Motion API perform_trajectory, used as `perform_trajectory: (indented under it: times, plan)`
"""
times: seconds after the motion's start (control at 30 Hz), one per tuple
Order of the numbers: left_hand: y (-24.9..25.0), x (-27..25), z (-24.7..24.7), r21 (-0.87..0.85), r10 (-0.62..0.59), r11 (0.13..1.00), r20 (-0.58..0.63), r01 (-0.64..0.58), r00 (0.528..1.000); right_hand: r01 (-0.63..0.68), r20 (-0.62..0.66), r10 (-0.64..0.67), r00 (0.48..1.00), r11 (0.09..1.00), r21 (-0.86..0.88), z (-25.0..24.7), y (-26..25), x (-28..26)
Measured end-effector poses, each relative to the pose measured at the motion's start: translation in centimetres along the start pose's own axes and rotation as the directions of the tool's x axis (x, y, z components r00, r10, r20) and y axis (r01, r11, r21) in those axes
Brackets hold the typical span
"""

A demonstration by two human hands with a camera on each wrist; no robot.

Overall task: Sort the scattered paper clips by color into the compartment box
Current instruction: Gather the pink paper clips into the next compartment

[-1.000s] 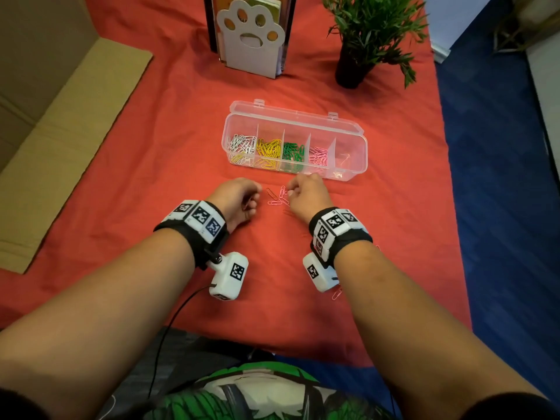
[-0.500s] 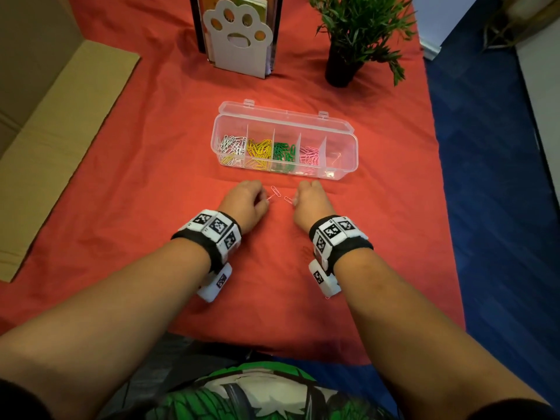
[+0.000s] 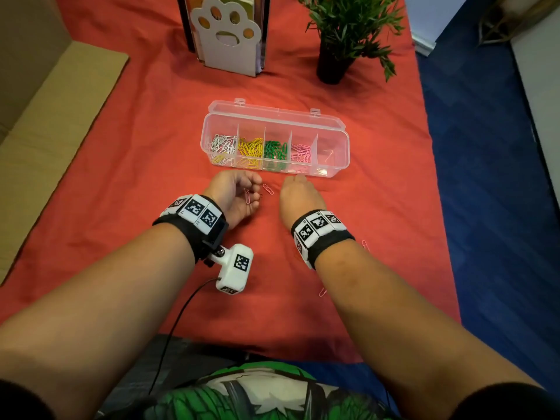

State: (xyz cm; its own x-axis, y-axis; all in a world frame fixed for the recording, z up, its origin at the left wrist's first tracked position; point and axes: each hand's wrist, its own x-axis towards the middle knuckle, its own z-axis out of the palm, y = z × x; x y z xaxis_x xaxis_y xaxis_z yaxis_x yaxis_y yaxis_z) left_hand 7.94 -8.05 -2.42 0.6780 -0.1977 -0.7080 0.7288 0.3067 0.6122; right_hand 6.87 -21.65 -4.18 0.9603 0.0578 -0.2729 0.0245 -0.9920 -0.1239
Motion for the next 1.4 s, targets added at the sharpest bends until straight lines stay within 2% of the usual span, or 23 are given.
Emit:
perform_trajectory:
  times: [0.07,0.13,0.17,0.23,0.3,0.37,0.43,0.5,0.57,0.6,0.63,0.67,0.73,0.77,0.83,0.9,1.0,1.03,1.1,1.17,1.2,1.27,1.4]
  plan:
    - [0.0,0.4,0.6,0.054,0.007,0.999,-0.048,-0.004,0.999,0.014,0.02,-0.014,1.0,1.0,-0.023,-0.2,0.2,0.0]
    - [-0.1,1.0,1.2,0.363,0.152,0.926,-0.11,-0.103,0.982,0.013,0.067,-0.016,0.998,0.999,0.049,-0.8,0.9,0.1]
    - [-0.2,1.5,1.3,0.583,0.278,0.794,-0.098,-0.172,0.956,-0.011,0.094,-0.001,0.996,0.992,0.123,-1.2,1.4,0.1]
    - [-0.5,2.0,1.3,0.878,0.465,0.402,0.05,-0.26,0.884,-0.115,0.13,0.075,0.989,0.938,0.328,-1.9,2.9,-0.1]
    - [-0.7,2.3,1.1,0.956,0.502,0.101,0.191,-0.276,0.843,-0.217,0.177,0.137,0.975,0.78,0.587,-2.2,4.8,-0.7]
    - [-0.9,2.7,1.1,0.962,0.496,-0.045,0.256,-0.269,0.83,-0.289,0.225,0.182,0.957,0.546,0.787,-2.4,6.9,-2.0]
    - [-1.1,2.7,1.4,0.96,0.48,-0.118,0.279,-0.253,0.832,-0.33,0.281,0.215,0.935,0.243,0.912,-2.8,8.8,-3.5]
    - [-1.3,2.7,1.5,0.96,0.472,-0.112,0.279,-0.257,0.836,-0.332,0.341,0.212,0.916,-0.08,0.94,-3.0,10.6,-5.0]
    - [-1.3,2.5,1.9,0.961,0.484,-0.027,0.252,-0.274,0.838,-0.333,0.398,0.192,0.897,-0.298,0.895,-2.9,12.3,-6.3]
    - [-1.3,2.2,2.4,0.961,0.48,0.054,0.213,-0.271,0.851,-0.338,0.425,0.181,0.887,-0.373,0.864,-2.7,12.9,-6.9]
    - [-1.3,1.9,2.8,0.945,0.448,0.195,0.152,-0.262,0.881,-0.35,0.453,0.169,0.875,-0.426,0.834,-2.5,13.4,-7.4]
    - [-1.4,1.5,3.2,0.881,0.373,0.408,0.081,-0.242,0.924,-0.365,0.474,0.154,0.867,-0.451,0.815,-2.4,13.8,-7.8]
    - [-1.8,0.3,3.9,0.595,0.16,0.794,-0.013,-0.121,0.987,-0.39,0.482,0.16,0.861,-0.4,0.829,-1.8,14.3,-8.6]
    - [-2.1,-0.4,4.1,0.434,0.054,0.9,-0.006,-0.046,0.999,-0.395,0.47,0.194,0.861,-0.325,0.859,-1.5,14.6,-8.9]
    - [-3.0,-1.6,4.0,0.258,-0.064,0.965,0.082,0.041,0.995,-0.384,0.416,0.264,0.87,-0.165,0.908,-1.1,14.8,-9.5]
    - [-4.1,-2.3,4.0,0.191,-0.119,0.978,0.151,0.089,0.981,-0.378,0.391,0.295,0.872,-0.103,0.92,-0.8,14.9,-10.2]
    - [-6.5,-2.4,4.8,0.32,-0.112,0.944,0.089,0.078,0.99,-0.408,0.393,0.339,0.855,-0.029,0.912,-0.3,15.4,-10.9]
    - [-7.2,-2.3,5.1,0.426,-0.038,0.905,0.072,0.004,0.997,-0.424,0.369,0.37,0.853,0.076,0.903,-0.1,15.5,-10.9]
    - [-8.8,-2.3,5.5,0.644,0.118,0.742,0.15,-0.188,0.982,-0.438,0.259,0.411,0.874,0.433,0.788,0.2,15.5,-11.1]
    - [-9.8,-2.6,5.9,0.793,0.15,0.503,0.312,-0.344,0.938,-0.414,0.146,0.401,0.905,0.743,0.526,0.5,15.3,-11.2]
    - [-10.2,-2.7,6.2,0.846,0.156,0.334,0.386,-0.416,0.909,-0.384,0.095,0.379,0.921,0.834,0.397,0.8,15.1,-11.3]
    - [-10.8,-3.1,7.0,0.854,0.157,0.022,0.511,-0.52,0.845,-0.341,0.024,0.346,0.938,0.906,0.252,1.6,14.6,-11.4]
    - [-11.9,-3.2,8.0,0.772,0.059,-0.239,0.617,-0.589,0.785,-0.287,-0.047,0.295,0.954,0.949,0.129,2.0,13.5,-11.5]
